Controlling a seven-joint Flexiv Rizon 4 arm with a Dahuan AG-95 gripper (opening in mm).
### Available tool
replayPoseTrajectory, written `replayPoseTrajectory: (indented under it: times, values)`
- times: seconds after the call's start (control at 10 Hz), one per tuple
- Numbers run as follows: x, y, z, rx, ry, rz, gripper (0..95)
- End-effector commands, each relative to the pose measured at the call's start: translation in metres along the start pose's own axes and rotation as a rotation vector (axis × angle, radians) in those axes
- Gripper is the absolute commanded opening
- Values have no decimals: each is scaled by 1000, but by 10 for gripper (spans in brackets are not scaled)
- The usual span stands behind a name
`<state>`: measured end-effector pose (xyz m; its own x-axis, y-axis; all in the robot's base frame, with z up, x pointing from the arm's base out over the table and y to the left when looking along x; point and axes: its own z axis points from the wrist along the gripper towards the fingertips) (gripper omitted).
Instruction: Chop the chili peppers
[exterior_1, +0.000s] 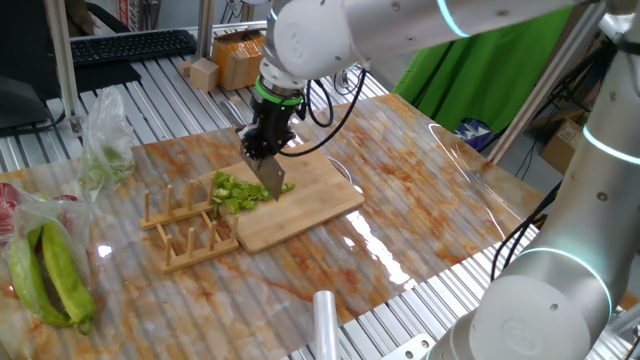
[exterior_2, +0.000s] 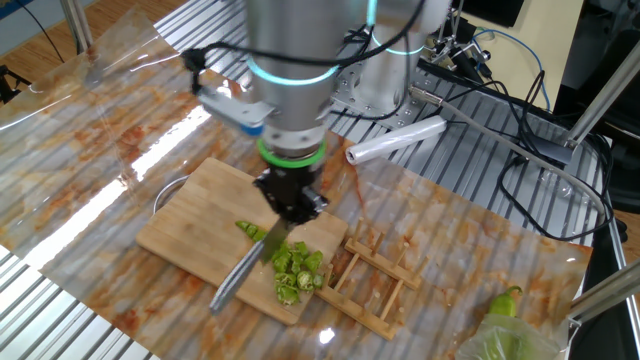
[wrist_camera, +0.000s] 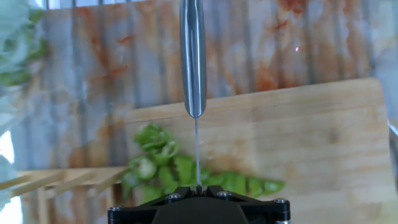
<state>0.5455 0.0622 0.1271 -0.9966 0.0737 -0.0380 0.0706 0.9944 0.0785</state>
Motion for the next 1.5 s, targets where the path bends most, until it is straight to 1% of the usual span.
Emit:
replayPoseTrajectory:
  times: [0.1, 0.2, 0.3, 0.5, 0.6, 0.7, 1.0, 1.1, 1.3, 1.5]
  values:
    - [9, 12, -7, -3, 9, 16, 0]
    - [18, 24, -11, -3, 13, 35, 0]
    - [25, 33, -12, -2, 13, 52, 0]
    - [35, 50, -11, 1, 9, 80, 0]
    - [38, 57, -10, 1, 6, 91, 0]
    - [38, 57, -9, -2, 0, 91, 0]
    - [36, 59, -6, -11, 2, 99, 0]
    - [36, 59, -5, -9, 2, 98, 0]
    - [34, 60, -1, -7, -9, 97, 0]
    - [34, 61, -1, -5, -14, 97, 0]
